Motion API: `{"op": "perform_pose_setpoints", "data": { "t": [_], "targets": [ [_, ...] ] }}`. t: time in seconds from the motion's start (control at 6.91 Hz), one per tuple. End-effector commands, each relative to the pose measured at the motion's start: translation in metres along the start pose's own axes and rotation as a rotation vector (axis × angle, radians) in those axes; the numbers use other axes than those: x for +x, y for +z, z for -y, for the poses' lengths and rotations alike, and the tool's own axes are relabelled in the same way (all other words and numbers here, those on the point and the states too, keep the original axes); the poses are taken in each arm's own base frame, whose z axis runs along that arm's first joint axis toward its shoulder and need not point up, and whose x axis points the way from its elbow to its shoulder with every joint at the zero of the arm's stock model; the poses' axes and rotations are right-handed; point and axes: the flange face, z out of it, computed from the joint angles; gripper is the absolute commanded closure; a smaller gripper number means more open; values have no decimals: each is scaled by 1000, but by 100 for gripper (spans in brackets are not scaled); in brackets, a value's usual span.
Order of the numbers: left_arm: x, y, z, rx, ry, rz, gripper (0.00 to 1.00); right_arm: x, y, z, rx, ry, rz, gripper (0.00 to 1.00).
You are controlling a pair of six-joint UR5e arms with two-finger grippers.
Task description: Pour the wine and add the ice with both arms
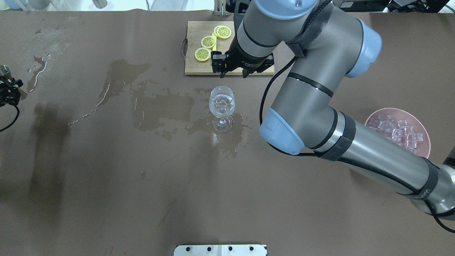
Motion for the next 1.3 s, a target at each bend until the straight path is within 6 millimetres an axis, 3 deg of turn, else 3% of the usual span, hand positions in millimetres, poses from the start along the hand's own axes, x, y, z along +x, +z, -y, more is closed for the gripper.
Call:
{"op": "perform_pose_setpoints", "data": {
  "t": [0.0,0.43,0.87,1.16],
  "targets": [
    [0,-1,-4,-29,4,-15,100,66,-34,-9,-22,29,30,33],
    [0,-1,-5,-30,5,-14,100,161,-67,-7,-13,31,7,32],
    [-1,-1,-9,-38,6,-12,100,317,-93,-25,-39,-3,-96,33],
    [-4,-1,-15,-48,10,-5,100,384,-100,-35,-53,-10,-159,33]
  ]
}}
